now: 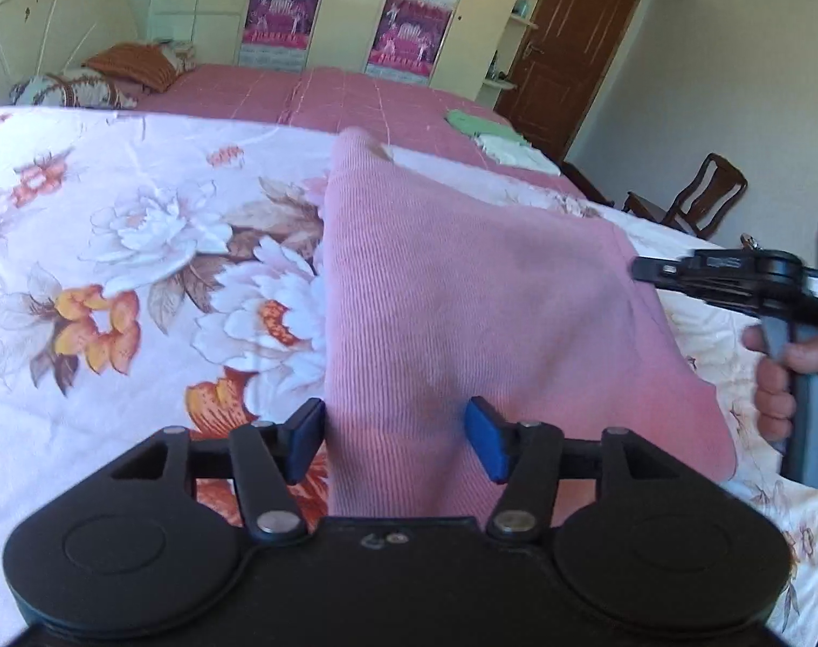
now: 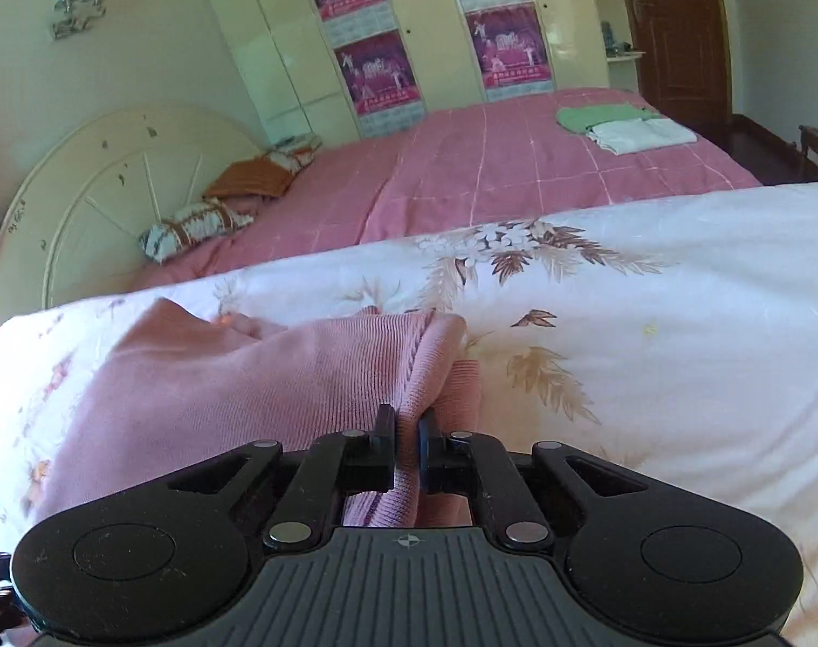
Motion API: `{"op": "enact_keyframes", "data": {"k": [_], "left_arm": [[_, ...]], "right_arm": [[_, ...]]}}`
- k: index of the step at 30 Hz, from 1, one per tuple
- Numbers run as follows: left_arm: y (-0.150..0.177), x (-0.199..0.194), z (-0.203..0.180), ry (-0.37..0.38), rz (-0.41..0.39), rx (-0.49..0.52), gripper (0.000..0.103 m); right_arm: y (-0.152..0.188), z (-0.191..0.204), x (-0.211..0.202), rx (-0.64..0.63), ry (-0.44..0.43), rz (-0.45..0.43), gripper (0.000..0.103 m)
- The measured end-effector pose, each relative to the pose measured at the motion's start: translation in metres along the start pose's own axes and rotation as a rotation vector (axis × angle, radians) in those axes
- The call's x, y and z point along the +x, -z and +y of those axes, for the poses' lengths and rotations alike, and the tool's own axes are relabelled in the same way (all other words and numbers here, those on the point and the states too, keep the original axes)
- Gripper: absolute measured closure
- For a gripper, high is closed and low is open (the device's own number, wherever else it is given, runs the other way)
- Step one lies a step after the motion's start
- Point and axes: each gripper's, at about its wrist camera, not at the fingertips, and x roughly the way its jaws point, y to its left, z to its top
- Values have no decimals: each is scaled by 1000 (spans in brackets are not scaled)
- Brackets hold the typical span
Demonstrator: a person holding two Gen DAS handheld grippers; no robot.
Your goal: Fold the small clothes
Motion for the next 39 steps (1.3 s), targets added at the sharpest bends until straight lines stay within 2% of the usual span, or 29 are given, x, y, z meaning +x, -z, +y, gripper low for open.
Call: {"op": "enact_keyframes", "data": {"k": [1, 3, 4, 8, 9, 13, 14, 15, 17, 19, 20, 22, 23, 25, 26, 27, 28, 30, 32, 35, 37, 38, 39], "left_arm": [[1, -5, 4, -6, -16, -2, 43], [4, -15, 12, 6, -38, -24, 43], [7, -18, 14, 7, -43, -32, 43], [19, -27, 17, 1, -39, -36, 44], [21, -25, 18, 7, -26, -42, 44], [23, -17, 17, -14, -2, -34, 44], [22, -17, 16, -7, 4, -31, 45], [21, -20, 15, 5, 2, -25, 46], [20, -25, 12, 25, 0, 3, 45], [26, -19, 6, -8, 52, 76, 42], [30, -16, 5, -12, 58, 94, 41], [26, -23, 8, -4, 39, 83, 45], [21, -33, 11, 0, -11, 74, 46], [3, -44, 14, 2, -91, 81, 44], [-11, -40, 14, -7, -101, 85, 43], [-24, -33, 14, -17, -92, 83, 42], [-36, -24, 14, -21, -86, 83, 43], [-55, -6, 13, -28, -99, 86, 43], [-68, 11, 13, -25, -79, 73, 43], [-74, 34, 9, -50, -55, 97, 43], [-73, 51, 9, -52, -20, 94, 39], [-71, 62, 8, -77, 14, 112, 33], [-69, 68, 9, -83, 11, 113, 23]], "right_arm": [[3, 0, -16, 11, -20, -25, 92], [14, 0, -50, 58, -49, -62, 49], [22, 1, -67, 71, -81, -68, 48], [59, 9, -107, 122, -154, -20, 49], [66, 11, -110, 140, -171, -2, 52], [85, 21, -96, 176, -166, 89, 53], [88, 24, -91, 166, -159, 112, 73], [91, 29, -88, 131, -144, 137, 98], [90, 34, -94, 74, -106, 119, 99], [86, 28, -108, 56, -60, 76, 99], [86, 24, -109, 56, -38, 83, 99], [91, 18, -94, 38, -24, 165, 99], [90, 20, -93, 15, -20, 170, 99], [79, 24, -112, 26, -10, 64, 97], [72, 25, -123, 37, -24, 4, 87], [64, 28, -129, 29, -23, -45, 82], [55, 33, -127, -9, -17, -73, 82], [39, 45, -108, -73, 10, -70, 82], [28, 52, -83, -97, -1, -62, 82], [20, 60, -49, -134, -12, -40, 82], [20, 63, -27, -171, -12, -25, 82], [21, 63, -18, -183, -3, -7, 83], [24, 61, -1, -204, 28, 40, 83]]}}
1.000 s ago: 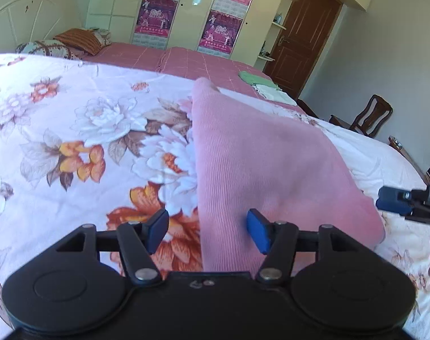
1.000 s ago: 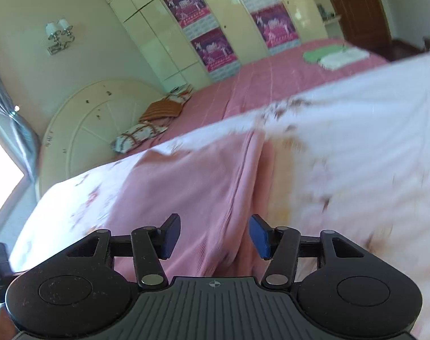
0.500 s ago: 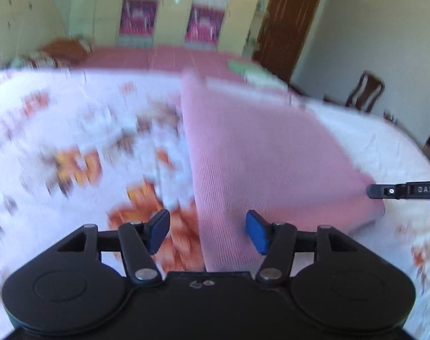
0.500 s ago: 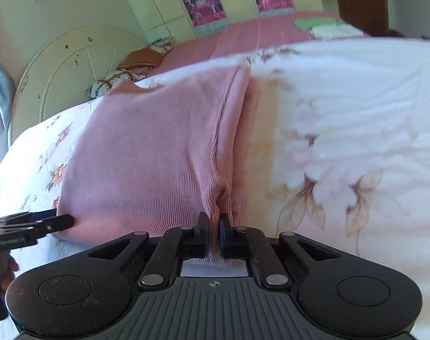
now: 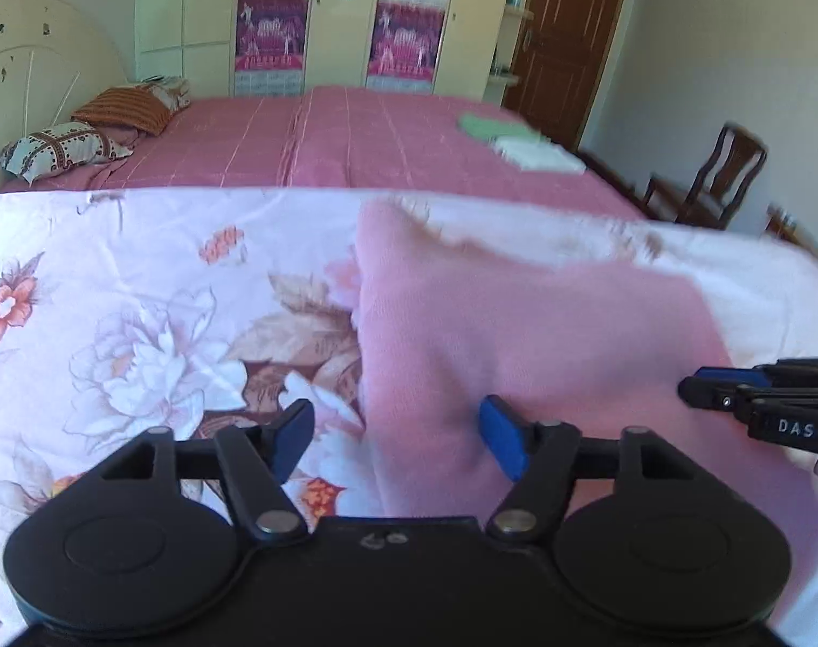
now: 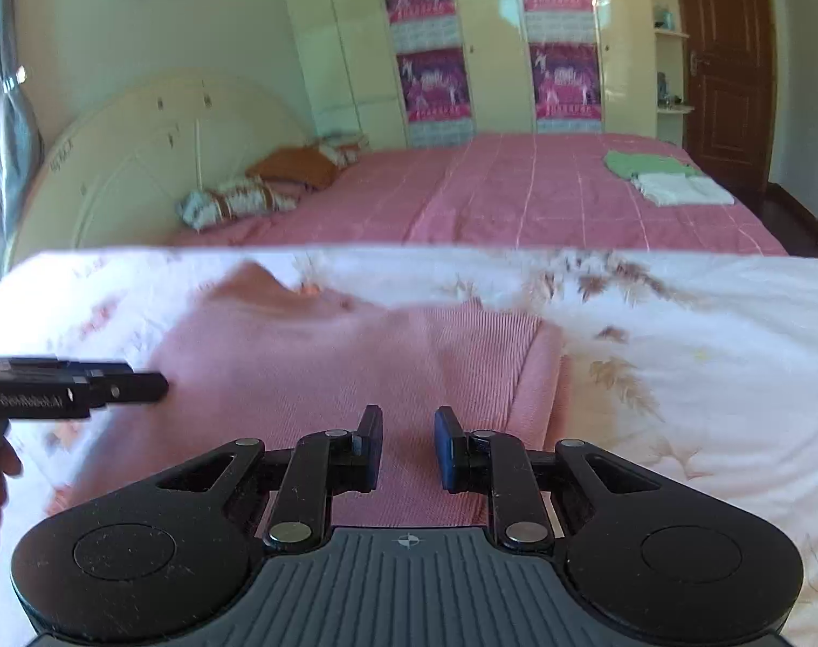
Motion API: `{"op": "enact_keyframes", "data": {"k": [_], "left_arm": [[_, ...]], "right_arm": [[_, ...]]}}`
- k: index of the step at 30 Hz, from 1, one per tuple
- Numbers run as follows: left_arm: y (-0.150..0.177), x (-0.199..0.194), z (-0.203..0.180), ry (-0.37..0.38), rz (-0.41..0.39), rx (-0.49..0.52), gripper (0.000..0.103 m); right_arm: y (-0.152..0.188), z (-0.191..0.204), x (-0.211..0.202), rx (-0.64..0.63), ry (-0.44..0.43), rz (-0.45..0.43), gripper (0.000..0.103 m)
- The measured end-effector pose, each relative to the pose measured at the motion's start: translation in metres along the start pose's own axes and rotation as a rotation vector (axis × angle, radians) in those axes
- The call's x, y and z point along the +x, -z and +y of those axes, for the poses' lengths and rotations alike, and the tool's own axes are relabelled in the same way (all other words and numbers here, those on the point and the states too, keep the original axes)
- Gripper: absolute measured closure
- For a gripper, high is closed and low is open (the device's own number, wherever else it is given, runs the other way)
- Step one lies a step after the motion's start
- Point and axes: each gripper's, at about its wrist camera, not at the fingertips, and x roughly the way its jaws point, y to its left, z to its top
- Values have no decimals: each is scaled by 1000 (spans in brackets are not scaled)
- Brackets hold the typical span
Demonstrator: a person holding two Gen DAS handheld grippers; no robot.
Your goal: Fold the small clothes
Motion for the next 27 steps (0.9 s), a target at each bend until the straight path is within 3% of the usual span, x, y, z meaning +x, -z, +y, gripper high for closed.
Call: {"op": "enact_keyframes", "data": {"k": [1, 2, 4, 7, 9, 10, 13, 16, 21, 23, 27], "left_arm": [[0, 4, 3, -13, 2, -27, 19], [-1, 3, 6, -5, 6, -46, 18], [-3, -9, 6, 3, -27, -50, 26], [-10, -21, 3, -1, -84, -31, 30], [-21, -12, 4, -9, -81, -46, 30], [-26, -6, 4, -11, -71, -54, 30], [-32, 18, 0, -34, -1, -18, 25], [-33, 26, -1, -57, 20, -2, 20], [-34, -4, -10, -60, -11, 32, 28], [-27, -28, -15, -53, -43, 46, 26], [6, -56, -27, -5, -32, 63, 24]], "right_arm": [[6, -2, 17, -40, 52, 57, 83], [8, -3, 19, -46, 59, 37, 83], [5, -1, 18, -48, 79, 56, 83], [0, 7, 3, -62, 84, -8, 81], [-7, 10, -1, -71, 73, -74, 50], [-13, 12, 0, -65, 60, -97, 47], [-26, 15, 20, -72, 49, -73, 47], [-22, 15, 54, -112, 90, 64, 46], [-18, 16, 41, -111, 107, 22, 44], [-15, 16, 22, -109, 92, -8, 45], [0, 26, -20, -135, 51, -48, 45]]}}
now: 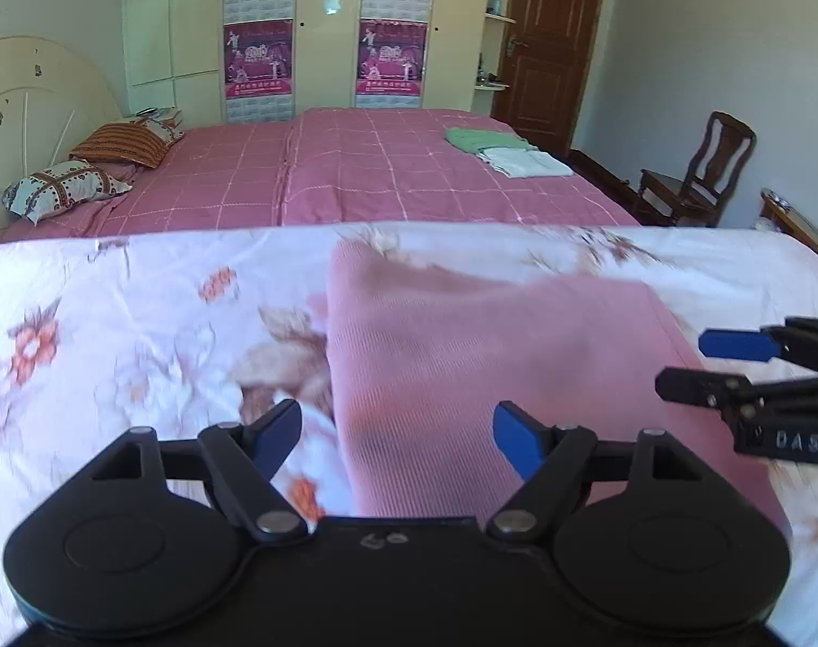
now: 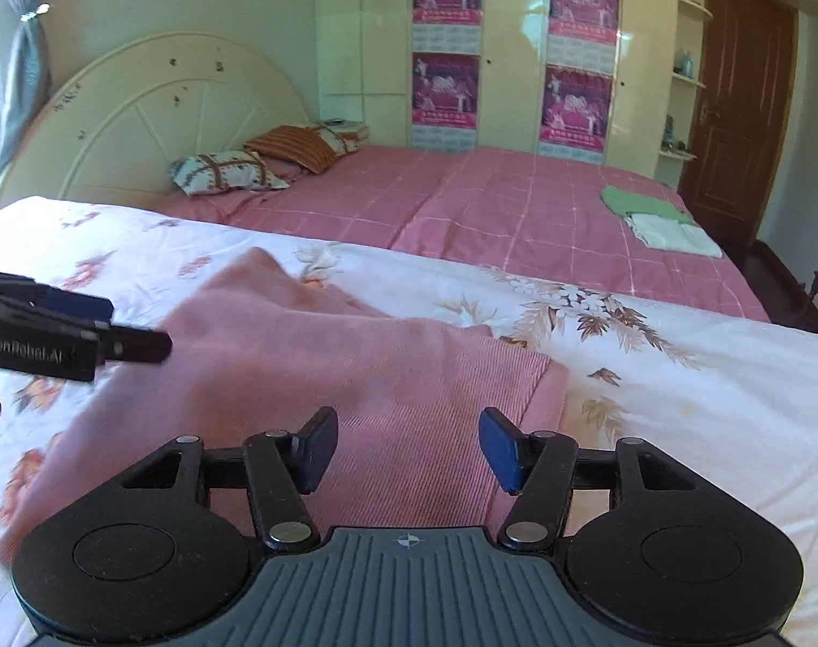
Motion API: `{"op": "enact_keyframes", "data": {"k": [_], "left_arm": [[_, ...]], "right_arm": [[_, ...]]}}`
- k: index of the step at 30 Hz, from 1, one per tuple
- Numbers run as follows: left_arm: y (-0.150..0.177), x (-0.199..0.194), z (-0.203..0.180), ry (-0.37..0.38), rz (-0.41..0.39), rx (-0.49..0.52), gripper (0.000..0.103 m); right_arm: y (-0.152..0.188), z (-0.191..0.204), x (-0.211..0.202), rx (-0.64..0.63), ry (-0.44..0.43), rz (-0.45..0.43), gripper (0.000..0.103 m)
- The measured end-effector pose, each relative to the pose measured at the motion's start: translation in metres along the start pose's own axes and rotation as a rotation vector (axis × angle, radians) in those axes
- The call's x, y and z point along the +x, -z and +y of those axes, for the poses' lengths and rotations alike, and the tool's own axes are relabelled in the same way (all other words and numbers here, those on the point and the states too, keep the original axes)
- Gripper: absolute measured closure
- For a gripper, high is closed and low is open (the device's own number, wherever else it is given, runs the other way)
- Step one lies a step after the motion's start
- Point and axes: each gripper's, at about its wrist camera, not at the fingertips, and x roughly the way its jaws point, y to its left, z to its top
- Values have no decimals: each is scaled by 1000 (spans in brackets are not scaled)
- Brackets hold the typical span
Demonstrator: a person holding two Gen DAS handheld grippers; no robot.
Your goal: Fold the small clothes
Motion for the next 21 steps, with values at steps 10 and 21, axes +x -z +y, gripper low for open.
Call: {"op": "enact_keyframes", "data": {"k": [10, 21], "left_arm": [[22, -4, 10, -8, 18, -41, 20], [15, 0, 14, -8, 32, -32, 22]], "right_arm": [[33, 7, -6, 4, 32, 92, 44], [41, -79, -26, 470, -97, 66, 44]]}}
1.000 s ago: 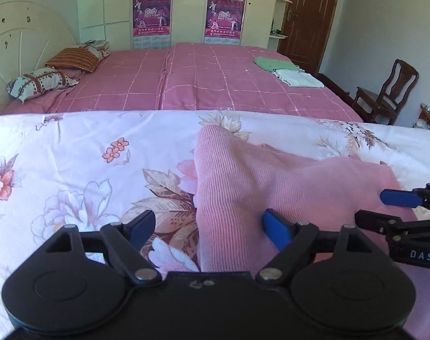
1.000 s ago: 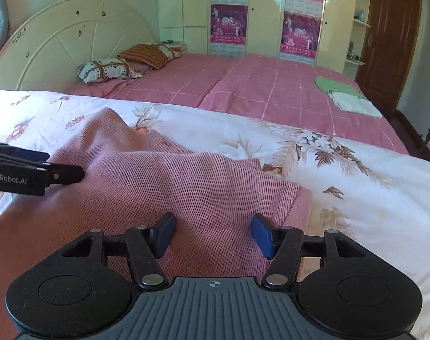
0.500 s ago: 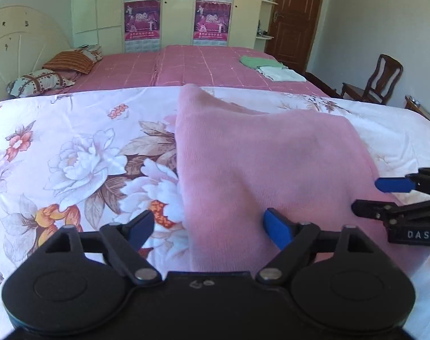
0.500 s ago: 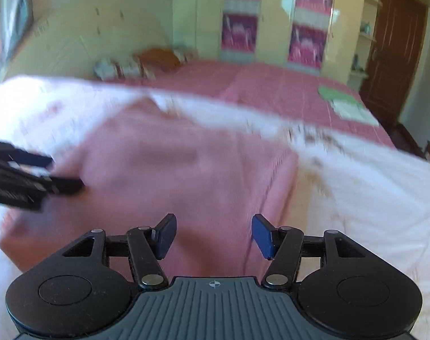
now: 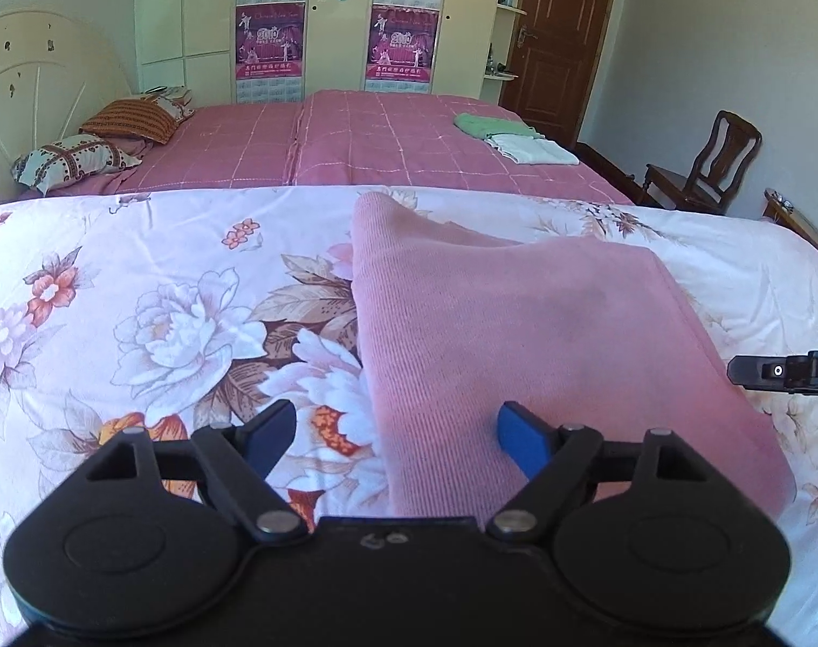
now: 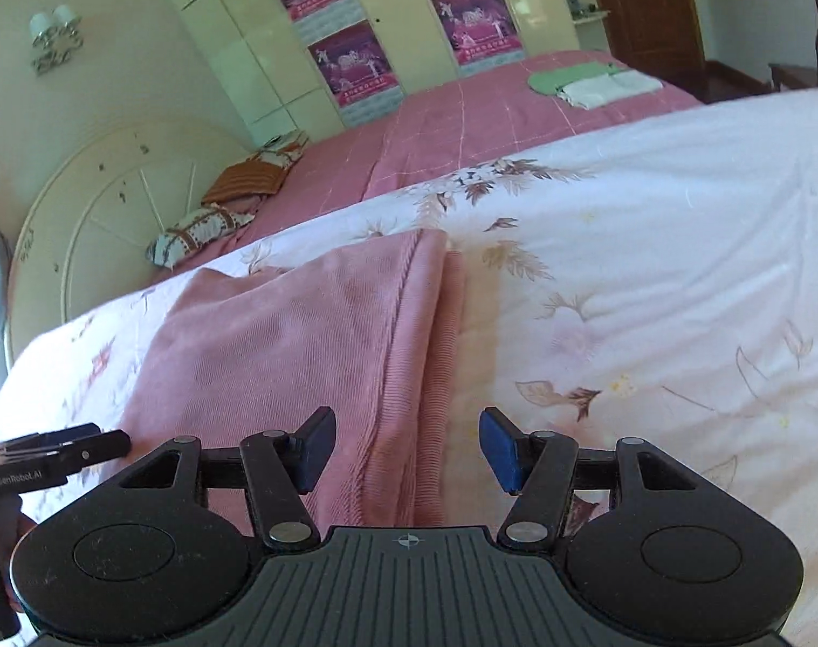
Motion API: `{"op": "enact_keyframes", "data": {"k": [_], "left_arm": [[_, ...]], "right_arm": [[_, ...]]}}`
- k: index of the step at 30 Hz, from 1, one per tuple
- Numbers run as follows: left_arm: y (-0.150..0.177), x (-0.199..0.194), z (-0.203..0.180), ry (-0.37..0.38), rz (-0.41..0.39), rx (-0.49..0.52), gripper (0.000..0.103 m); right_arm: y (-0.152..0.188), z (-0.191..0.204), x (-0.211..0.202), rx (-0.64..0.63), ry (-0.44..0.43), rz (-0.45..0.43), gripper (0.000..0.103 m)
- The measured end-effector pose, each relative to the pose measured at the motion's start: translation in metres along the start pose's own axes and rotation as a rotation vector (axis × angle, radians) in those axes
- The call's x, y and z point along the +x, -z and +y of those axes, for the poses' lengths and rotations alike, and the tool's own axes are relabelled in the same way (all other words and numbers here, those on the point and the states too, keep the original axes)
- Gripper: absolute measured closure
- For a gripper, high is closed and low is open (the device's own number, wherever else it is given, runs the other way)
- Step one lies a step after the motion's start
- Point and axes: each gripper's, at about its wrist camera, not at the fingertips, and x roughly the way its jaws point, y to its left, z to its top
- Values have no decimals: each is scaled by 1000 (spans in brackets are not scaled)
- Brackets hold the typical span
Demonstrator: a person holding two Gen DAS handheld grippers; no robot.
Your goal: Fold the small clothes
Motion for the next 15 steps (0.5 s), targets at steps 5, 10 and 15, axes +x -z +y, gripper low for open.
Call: {"op": "enact_keyframes", "data": {"k": [5, 10, 15], "left_arm": [[-1, 4, -4, 1, 3, 18, 22], [-3, 5, -1, 14, -3, 7, 24], [-5, 17, 27, 161, 40, -149, 35]], "right_arm": [[1, -8, 0, 36, -16, 9, 44], [-1, -13, 3, 52, -40, 20, 44], [-6, -33, 11, 195, -141, 42, 44]]}}
